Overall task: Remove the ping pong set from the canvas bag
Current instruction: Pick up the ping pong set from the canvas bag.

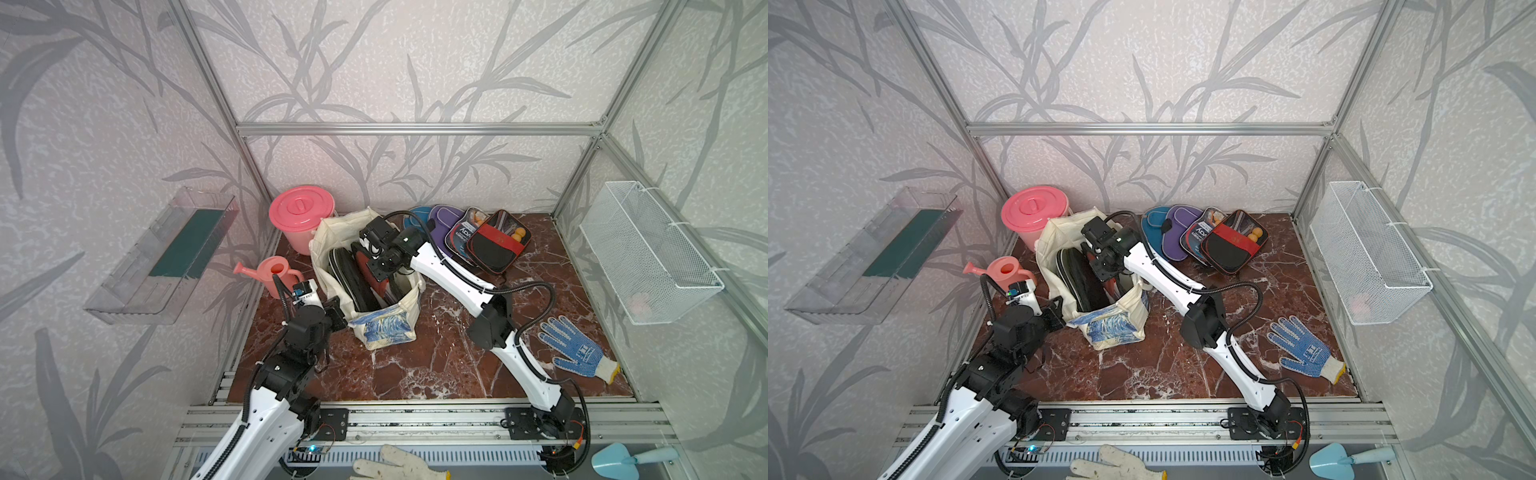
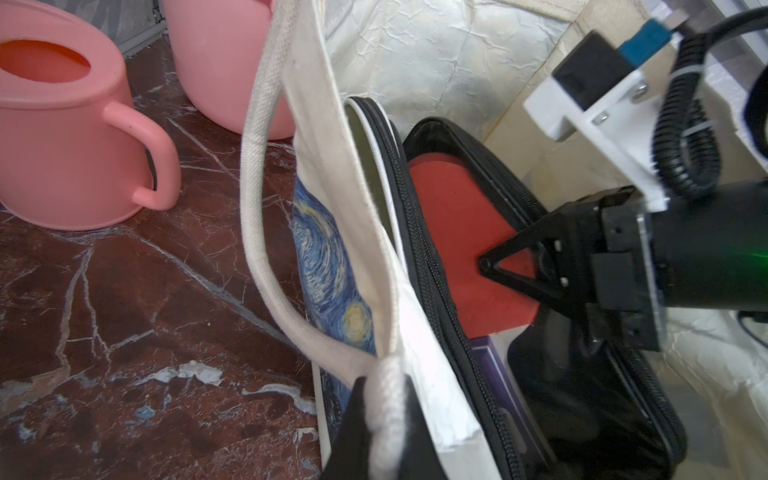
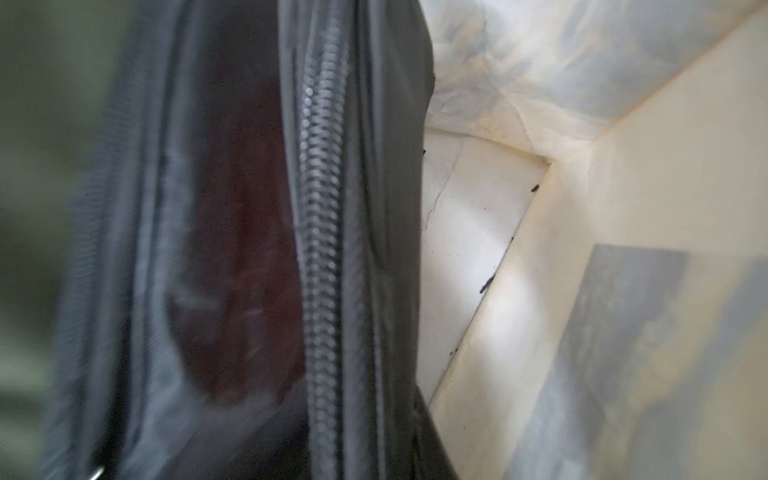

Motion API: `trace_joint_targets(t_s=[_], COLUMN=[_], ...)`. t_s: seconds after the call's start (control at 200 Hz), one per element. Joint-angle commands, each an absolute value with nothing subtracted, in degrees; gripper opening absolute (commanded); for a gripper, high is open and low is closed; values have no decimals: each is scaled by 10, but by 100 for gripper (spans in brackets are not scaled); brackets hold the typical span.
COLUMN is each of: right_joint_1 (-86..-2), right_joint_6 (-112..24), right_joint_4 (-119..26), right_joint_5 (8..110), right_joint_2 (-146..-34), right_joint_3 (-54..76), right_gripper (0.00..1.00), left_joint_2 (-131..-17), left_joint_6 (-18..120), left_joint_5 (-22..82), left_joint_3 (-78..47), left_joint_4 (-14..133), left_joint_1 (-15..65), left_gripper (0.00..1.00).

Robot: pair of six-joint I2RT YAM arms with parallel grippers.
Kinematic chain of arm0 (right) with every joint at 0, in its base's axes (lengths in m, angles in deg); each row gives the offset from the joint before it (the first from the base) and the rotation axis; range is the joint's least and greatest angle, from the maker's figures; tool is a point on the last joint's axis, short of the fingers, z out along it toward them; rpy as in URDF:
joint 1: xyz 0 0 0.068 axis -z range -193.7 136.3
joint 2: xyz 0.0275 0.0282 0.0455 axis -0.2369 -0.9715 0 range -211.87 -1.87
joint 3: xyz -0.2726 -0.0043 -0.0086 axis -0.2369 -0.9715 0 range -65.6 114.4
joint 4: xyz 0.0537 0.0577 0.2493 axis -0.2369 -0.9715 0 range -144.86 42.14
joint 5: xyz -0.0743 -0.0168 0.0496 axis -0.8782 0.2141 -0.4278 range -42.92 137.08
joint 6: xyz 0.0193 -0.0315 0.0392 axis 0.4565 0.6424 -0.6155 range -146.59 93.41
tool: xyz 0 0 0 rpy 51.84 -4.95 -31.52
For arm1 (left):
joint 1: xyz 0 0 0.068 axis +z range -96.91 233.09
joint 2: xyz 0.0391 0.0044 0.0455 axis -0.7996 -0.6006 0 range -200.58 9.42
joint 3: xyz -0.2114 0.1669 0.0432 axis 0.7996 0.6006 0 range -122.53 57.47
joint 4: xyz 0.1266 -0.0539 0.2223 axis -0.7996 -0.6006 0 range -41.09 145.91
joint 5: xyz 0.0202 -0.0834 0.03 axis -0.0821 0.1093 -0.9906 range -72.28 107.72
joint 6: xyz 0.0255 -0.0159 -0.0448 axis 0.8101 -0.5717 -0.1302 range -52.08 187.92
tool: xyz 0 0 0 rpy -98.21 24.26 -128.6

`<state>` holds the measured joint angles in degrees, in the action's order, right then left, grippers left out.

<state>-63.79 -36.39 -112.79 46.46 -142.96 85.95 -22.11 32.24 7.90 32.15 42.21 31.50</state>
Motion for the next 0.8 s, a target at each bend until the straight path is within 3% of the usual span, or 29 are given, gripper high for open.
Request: trace_joint_targets(t_s=[0.0,0.565,0.795], right_joint_1=[-640,-594,-543], right_joint_6=[-372,-400,-413], right_joint_4=[-1129,-1127,-1098], right_joint_5=[494,581,629], right_joint_2=[-1350,-1231,-1149], right_joint_3=[894,916,853], right_gripper=[0,0,0], left_joint_2=[-219,-220,-236], left_joint_6=[325,332,326], left_joint_5=[77,67,61], left_joint_3=[315,311,300], left_joint_4=[412,408,399], left_joint_1=[316,316,316], left_gripper=[0,0,0])
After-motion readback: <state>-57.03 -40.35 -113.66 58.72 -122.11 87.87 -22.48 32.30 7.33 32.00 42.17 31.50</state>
